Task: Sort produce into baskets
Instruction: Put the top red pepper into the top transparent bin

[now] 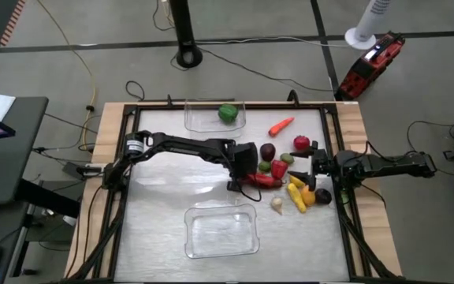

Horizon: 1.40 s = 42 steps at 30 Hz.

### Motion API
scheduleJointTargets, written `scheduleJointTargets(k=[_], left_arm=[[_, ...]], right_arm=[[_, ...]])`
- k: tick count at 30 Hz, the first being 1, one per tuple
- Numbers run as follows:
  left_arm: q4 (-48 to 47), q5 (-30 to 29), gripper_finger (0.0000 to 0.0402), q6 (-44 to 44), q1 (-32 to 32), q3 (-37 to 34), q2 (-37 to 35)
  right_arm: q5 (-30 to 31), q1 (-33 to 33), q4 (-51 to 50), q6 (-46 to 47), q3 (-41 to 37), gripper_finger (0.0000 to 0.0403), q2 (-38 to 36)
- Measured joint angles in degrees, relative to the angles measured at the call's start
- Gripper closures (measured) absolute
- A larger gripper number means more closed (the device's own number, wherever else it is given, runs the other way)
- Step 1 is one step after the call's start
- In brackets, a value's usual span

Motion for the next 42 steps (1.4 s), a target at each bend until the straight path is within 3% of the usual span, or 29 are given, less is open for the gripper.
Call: scheduleJointTargets(k=[7,21,29,33,42], left_arm=[[-9.60,-3.52,0.0353,0.66,2.36,7.20,-3.41],[-11.66,-6.20,0.0359,-1.50,14.54,0.36,-13.70],[-10.64,-4.09,0.0360,-2.94,22.75,-3.77,-14.24],[-8.42,-0.63,0.0360,-2.97,24.14,-3.77,-14.29],[-10.17,-0.56,0.0360,-0.84,27.91,-3.75,-14.29]], right_arm=[[0.73,0.00,1.93,-1.35,0.00,0.0017,0.02],[0.71,0.00,1.85,-2.76,0.00,0.0017,0.02],[0.71,0.00,1.87,-2.76,0.00,0.0017,0.02],[0.71,0.00,1.81,-2.04,0.00,0.0017,0.02],[0.64,0.00,0.45,-1.23,0.00,0.0017,0.02]])
